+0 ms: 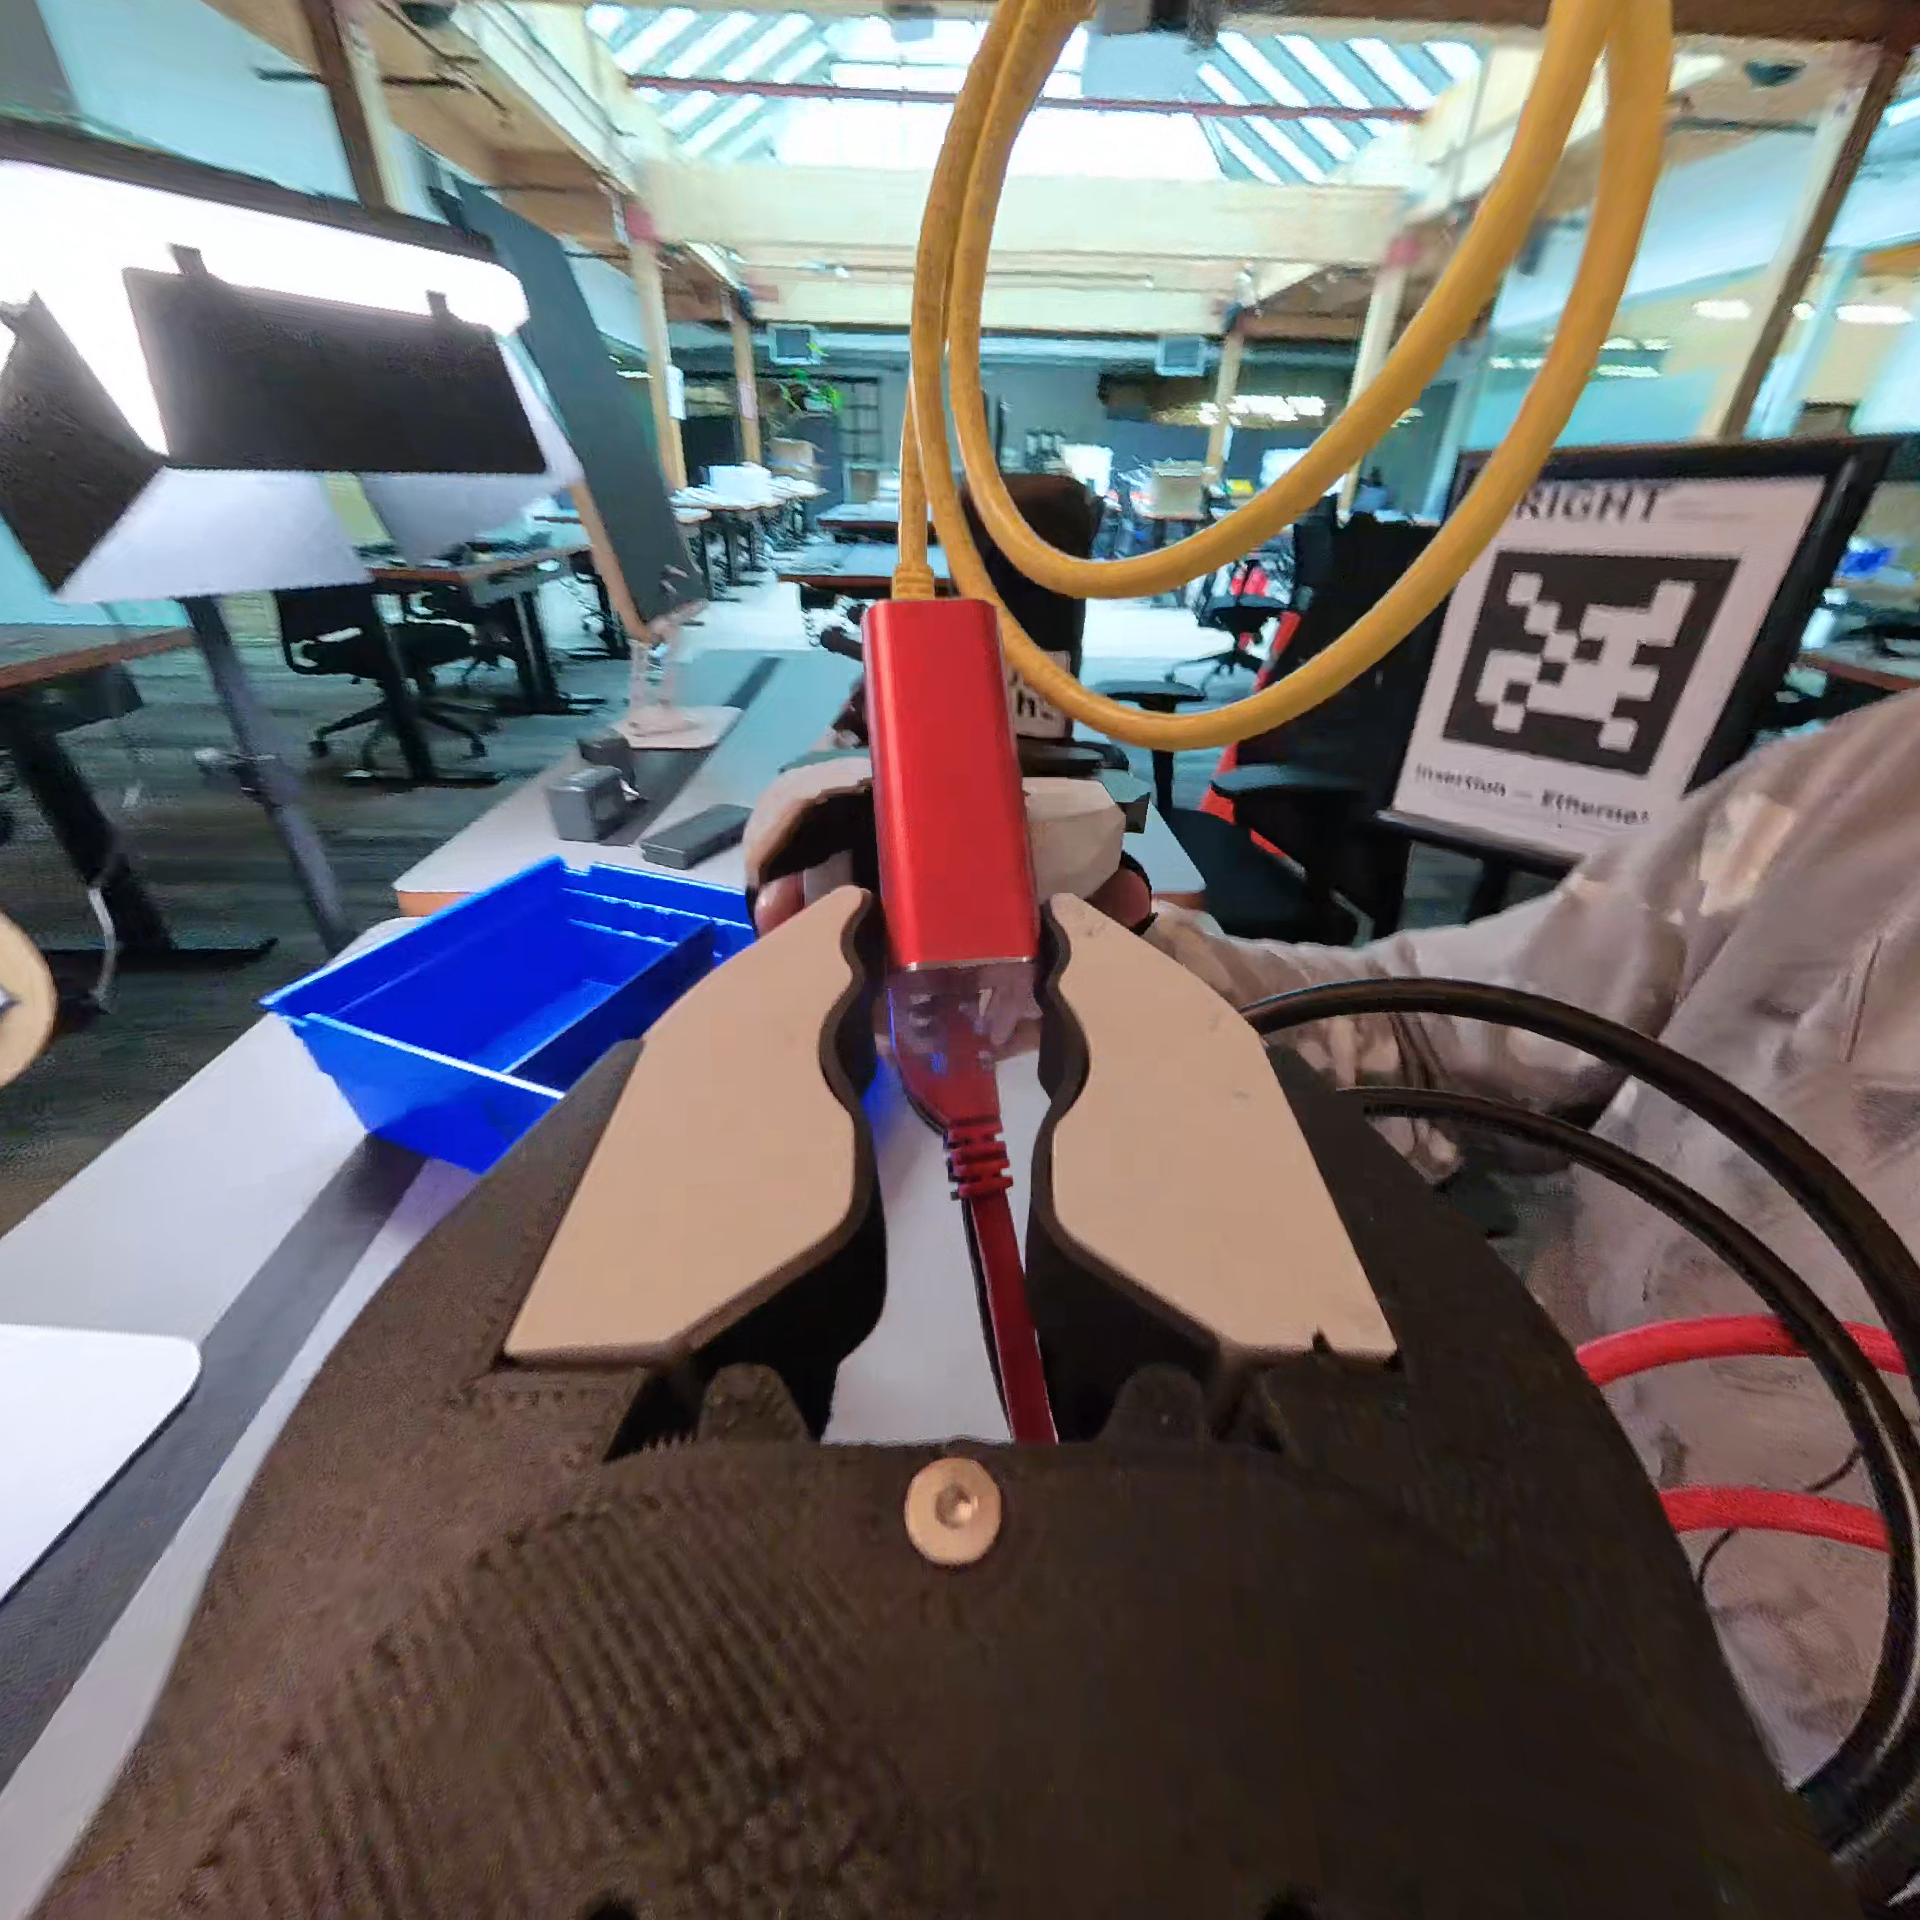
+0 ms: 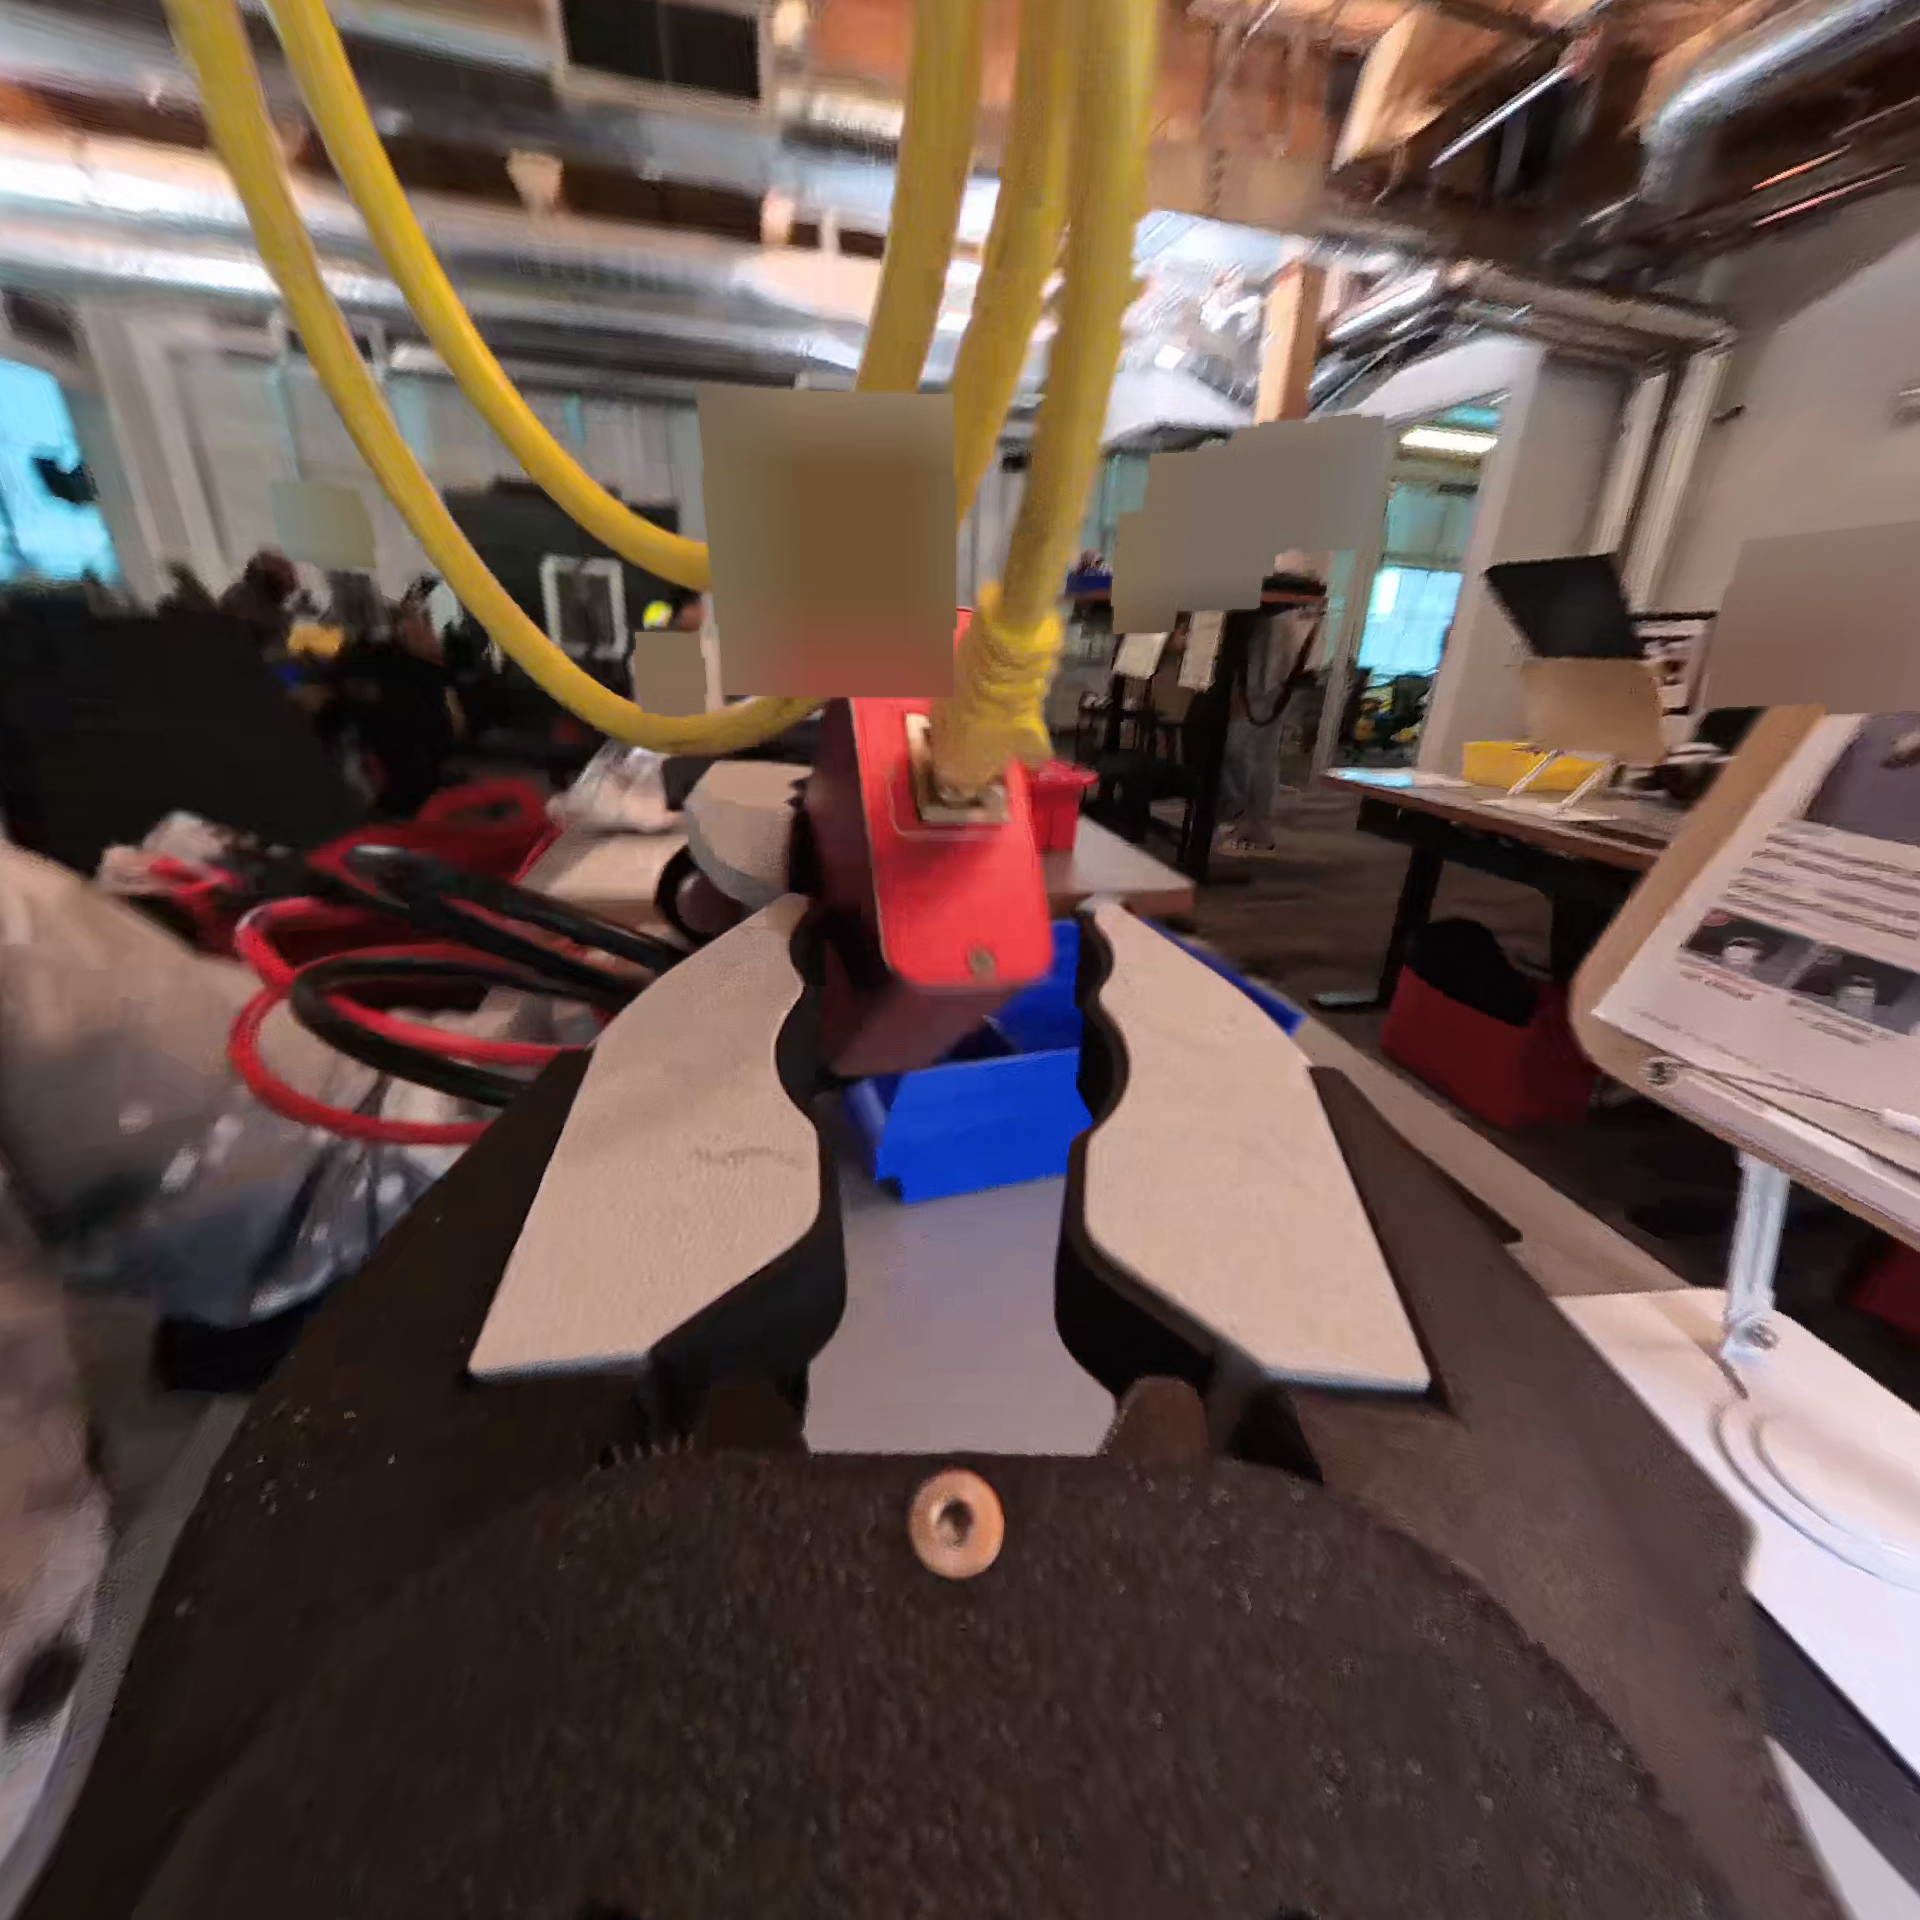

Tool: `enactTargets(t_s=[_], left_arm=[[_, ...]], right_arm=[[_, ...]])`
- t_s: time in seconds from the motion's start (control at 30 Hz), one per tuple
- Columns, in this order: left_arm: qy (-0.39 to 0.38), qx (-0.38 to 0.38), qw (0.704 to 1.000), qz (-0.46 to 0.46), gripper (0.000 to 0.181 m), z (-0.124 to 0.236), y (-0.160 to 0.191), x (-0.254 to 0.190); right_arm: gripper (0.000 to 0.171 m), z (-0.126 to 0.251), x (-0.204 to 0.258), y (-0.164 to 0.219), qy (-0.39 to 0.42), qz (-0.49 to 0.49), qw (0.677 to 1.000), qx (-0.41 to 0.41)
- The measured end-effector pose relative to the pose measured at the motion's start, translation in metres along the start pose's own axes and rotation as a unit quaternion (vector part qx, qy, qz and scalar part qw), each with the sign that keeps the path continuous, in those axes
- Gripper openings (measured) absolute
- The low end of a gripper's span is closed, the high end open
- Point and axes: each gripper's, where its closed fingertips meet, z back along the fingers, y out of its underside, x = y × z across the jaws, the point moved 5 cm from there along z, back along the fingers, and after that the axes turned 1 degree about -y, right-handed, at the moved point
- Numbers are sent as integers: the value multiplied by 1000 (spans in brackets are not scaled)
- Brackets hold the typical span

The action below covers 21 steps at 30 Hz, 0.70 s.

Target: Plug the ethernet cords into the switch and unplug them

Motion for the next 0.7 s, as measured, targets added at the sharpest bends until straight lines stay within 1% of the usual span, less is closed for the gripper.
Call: enactTargets(t_s=[0.03,0.1,0.17,0.23,0.3,0.33,0.37,0.43,0.5,0.57,0.63,0.7], left_arm=[[8,5,1000,-8,28,-3,5,-2],[22,11,1000,-13,28,-4,10,-4],[11,29,999,-32,27,-3,13,-5],[-34,59,996,-64,28,-1,14,-3],[-70,74,991,-86,30,5,12,-3],[-75,70,991,-82,32,10,9,-3],[-71,62,993,-65,35,15,5,-4],[-56,46,997,-7,38,26,2,-1],[-31,19,998,52,38,35,3,5],[7,-22,994,110,36,40,7,13],[65,-45,981,176,37,40,13,16],[124,-43,967,218,42,33,20,12]], right_arm=[[36,1,5,3,-23,9,1000,7],[31,5,9,7,-40,13,999,14],[30,6,12,7,-34,43,998,24],[27,8,16,5,-10,110,993,41],[26,11,20,2,23,194,979,65],[26,13,22,1,38,235,968,79],[26,13,24,0,56,283,953,90],[26,12,31,-1,90,382,913,112],[26,8,39,-1,120,482,858,135],[26,2,46,3,138,560,803,146],[26,-2,52,6,141,600,773,149],[26,-4,56,10,132,626,751,160]])
